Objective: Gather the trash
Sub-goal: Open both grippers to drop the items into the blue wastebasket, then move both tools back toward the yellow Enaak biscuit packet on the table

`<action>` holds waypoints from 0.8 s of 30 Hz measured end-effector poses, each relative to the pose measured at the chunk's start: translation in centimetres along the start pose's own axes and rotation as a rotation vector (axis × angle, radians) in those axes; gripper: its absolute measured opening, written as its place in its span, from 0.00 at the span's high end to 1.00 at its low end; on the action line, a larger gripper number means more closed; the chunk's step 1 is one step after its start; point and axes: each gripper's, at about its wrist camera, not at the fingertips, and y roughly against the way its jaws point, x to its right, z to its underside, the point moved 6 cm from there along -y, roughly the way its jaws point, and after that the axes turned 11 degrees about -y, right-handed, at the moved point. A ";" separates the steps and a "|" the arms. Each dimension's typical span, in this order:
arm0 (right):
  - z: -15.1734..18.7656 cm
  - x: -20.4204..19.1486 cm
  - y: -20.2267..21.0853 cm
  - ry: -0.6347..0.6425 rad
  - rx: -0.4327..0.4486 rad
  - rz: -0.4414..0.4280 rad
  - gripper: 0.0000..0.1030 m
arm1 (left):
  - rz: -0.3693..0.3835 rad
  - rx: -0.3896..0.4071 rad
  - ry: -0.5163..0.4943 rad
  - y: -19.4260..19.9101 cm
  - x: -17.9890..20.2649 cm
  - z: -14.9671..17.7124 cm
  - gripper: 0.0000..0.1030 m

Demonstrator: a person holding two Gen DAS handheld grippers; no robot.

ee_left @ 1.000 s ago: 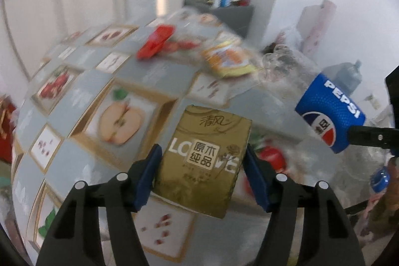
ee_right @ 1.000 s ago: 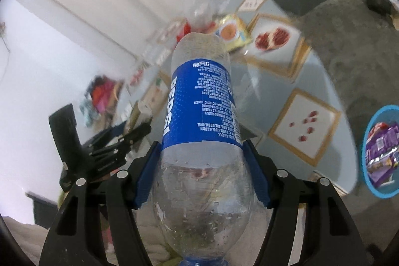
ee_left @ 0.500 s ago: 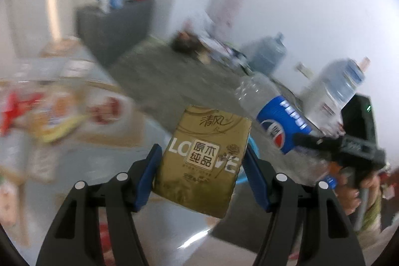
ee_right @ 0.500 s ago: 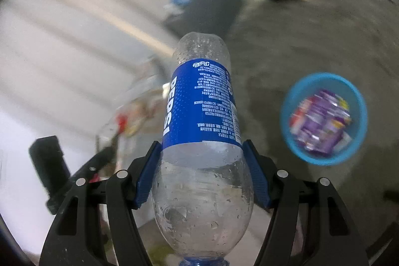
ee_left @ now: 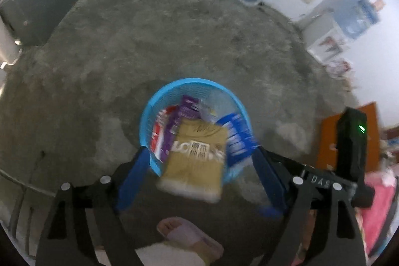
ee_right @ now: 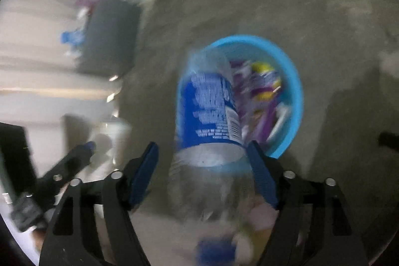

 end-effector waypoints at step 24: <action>3.3 -5.8 2.9 0.289 0.060 -0.101 0.31 | -0.124 0.303 0.099 15.9 -4.2 7.4 0.20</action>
